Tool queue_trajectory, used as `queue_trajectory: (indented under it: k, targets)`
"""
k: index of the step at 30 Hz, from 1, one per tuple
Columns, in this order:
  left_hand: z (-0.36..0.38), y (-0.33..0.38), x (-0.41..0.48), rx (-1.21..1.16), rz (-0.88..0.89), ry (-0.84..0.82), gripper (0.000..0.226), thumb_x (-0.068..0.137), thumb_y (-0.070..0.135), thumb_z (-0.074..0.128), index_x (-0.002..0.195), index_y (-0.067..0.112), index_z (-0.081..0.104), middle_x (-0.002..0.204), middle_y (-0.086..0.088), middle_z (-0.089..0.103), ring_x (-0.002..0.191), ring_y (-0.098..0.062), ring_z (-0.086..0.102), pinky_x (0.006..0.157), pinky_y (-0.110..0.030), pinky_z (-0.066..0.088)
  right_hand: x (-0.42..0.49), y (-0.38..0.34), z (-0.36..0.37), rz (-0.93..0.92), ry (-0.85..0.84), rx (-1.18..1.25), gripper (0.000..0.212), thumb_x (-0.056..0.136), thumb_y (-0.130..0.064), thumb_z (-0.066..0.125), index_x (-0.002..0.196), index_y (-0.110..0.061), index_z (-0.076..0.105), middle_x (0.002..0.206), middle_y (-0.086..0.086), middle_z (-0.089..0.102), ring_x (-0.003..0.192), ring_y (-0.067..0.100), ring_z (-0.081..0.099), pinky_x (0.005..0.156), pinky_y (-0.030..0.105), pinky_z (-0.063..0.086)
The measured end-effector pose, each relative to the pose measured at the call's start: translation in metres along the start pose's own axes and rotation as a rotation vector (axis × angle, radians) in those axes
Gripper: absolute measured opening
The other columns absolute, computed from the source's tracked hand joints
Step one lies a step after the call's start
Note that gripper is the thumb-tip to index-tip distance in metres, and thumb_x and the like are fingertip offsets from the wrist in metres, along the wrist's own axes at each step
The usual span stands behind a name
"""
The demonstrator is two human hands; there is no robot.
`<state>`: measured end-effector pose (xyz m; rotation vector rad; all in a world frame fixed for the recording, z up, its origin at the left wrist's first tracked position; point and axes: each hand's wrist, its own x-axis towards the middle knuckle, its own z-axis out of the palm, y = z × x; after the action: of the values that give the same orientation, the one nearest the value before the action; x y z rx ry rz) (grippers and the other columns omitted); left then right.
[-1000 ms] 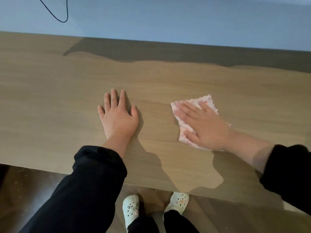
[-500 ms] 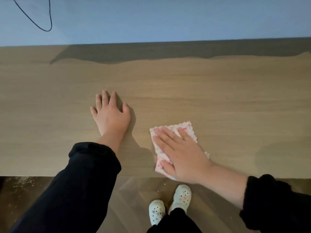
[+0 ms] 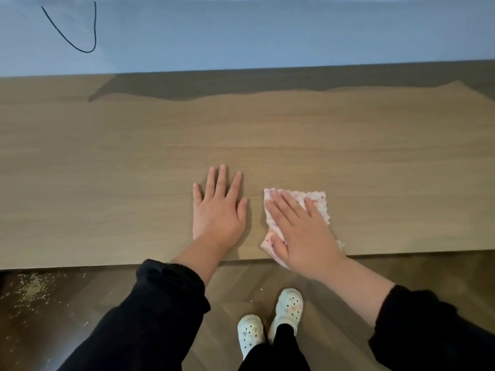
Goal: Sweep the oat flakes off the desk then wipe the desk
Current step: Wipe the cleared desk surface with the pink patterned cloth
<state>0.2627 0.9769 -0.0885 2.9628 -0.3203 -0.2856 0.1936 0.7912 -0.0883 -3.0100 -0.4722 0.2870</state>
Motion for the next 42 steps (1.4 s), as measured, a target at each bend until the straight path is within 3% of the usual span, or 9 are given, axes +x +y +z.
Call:
queue_trajectory:
  k: [6,9,14,18,22,27,33,39,42]
  targets:
    - [0.001,0.002,0.000,0.033,0.000,-0.024,0.062,0.097,0.049,0.017,0.154,0.032,-0.001,0.161,-0.001,-0.012,0.147,-0.021,-0.017,0.119,-0.050,-0.004,0.005,0.096,-0.012,0.591,0.030,0.073,0.073,0.090,-0.049,0.009,0.155,-0.014,0.015,0.163,0.002,0.007,0.150,0.018,0.005,0.118,0.051,0.011]
    - [0.000,0.003,0.001,0.037,0.000,-0.023,0.062,0.097,0.049,0.016,0.153,0.032,-0.002,0.161,-0.001,-0.011,0.147,-0.021,-0.018,0.119,-0.050,-0.004,0.048,0.072,-0.019,0.767,0.037,0.101,0.069,0.095,-0.043,0.009,0.155,-0.009,0.003,0.164,0.007,-0.001,0.150,0.023,-0.001,0.119,0.054,0.008]
    - [-0.002,0.005,0.000,0.016,-0.004,-0.028,0.061,0.097,0.048,0.017,0.154,0.032,0.000,0.161,-0.001,-0.011,0.147,-0.021,-0.017,0.119,-0.050,-0.004,0.051,-0.007,-0.008,0.323,0.031,0.126,0.067,0.097,-0.045,0.016,0.155,-0.011,0.010,0.163,0.006,0.002,0.150,0.021,-0.001,0.120,0.052,0.007]
    - [-0.003,0.005,0.000,0.019,0.004,-0.025,0.062,0.097,0.048,0.016,0.154,0.031,-0.001,0.161,-0.001,-0.011,0.147,-0.021,-0.017,0.119,-0.050,-0.006,-0.001,0.021,-0.003,0.084,0.014,0.013,0.063,0.098,-0.047,0.020,0.152,-0.014,0.023,0.160,0.003,0.016,0.149,0.019,0.011,0.118,0.048,0.017]
    - [-0.002,0.005,-0.002,0.022,-0.001,-0.009,0.063,0.095,0.049,0.012,0.154,0.031,0.001,0.162,-0.001,-0.009,0.147,-0.022,-0.016,0.119,-0.049,-0.006,0.014,0.086,-0.016,0.303,-0.039,0.024,0.074,0.091,-0.053,0.002,0.156,-0.019,0.009,0.163,-0.002,0.001,0.150,0.014,-0.005,0.121,0.044,0.002]
    - [-0.001,0.005,0.000,0.013,-0.010,0.014,0.069,0.088,0.053,0.009,0.154,0.032,0.008,0.162,-0.001,-0.002,0.148,-0.021,-0.011,0.119,-0.049,-0.004,0.086,0.085,-0.026,0.584,0.023,0.114,0.065,0.099,-0.042,0.016,0.156,-0.012,0.004,0.164,0.005,-0.004,0.150,0.021,-0.005,0.120,0.052,0.004]
    - [-0.001,0.005,-0.001,-0.006,-0.020,0.045,0.072,0.085,0.055,0.006,0.153,0.032,0.015,0.162,-0.001,0.005,0.149,-0.019,-0.006,0.119,-0.048,-0.001,0.026,0.031,-0.014,-0.049,-0.034,0.076,0.067,0.098,-0.051,0.014,0.155,-0.016,0.011,0.162,0.000,0.001,0.150,0.016,-0.003,0.120,0.051,0.009]
    - [0.003,0.005,0.000,-0.017,-0.027,0.058,0.069,0.088,0.054,0.012,0.152,0.030,0.022,0.161,-0.001,0.013,0.149,-0.021,0.001,0.119,-0.049,0.003,0.097,0.146,-0.034,0.525,0.017,0.085,0.070,0.097,-0.048,0.011,0.156,-0.012,0.004,0.164,0.004,-0.003,0.150,0.021,-0.003,0.119,0.052,0.006]
    - [0.001,0.005,-0.001,0.009,-0.036,0.081,0.066,0.090,0.049,0.020,0.147,0.020,0.037,0.155,-0.007,0.031,0.146,-0.025,0.017,0.117,-0.055,0.015,0.128,0.135,-0.040,0.485,0.018,0.135,0.067,0.100,-0.044,0.017,0.155,-0.011,-0.001,0.164,0.006,-0.005,0.150,0.022,-0.006,0.119,0.054,0.003]
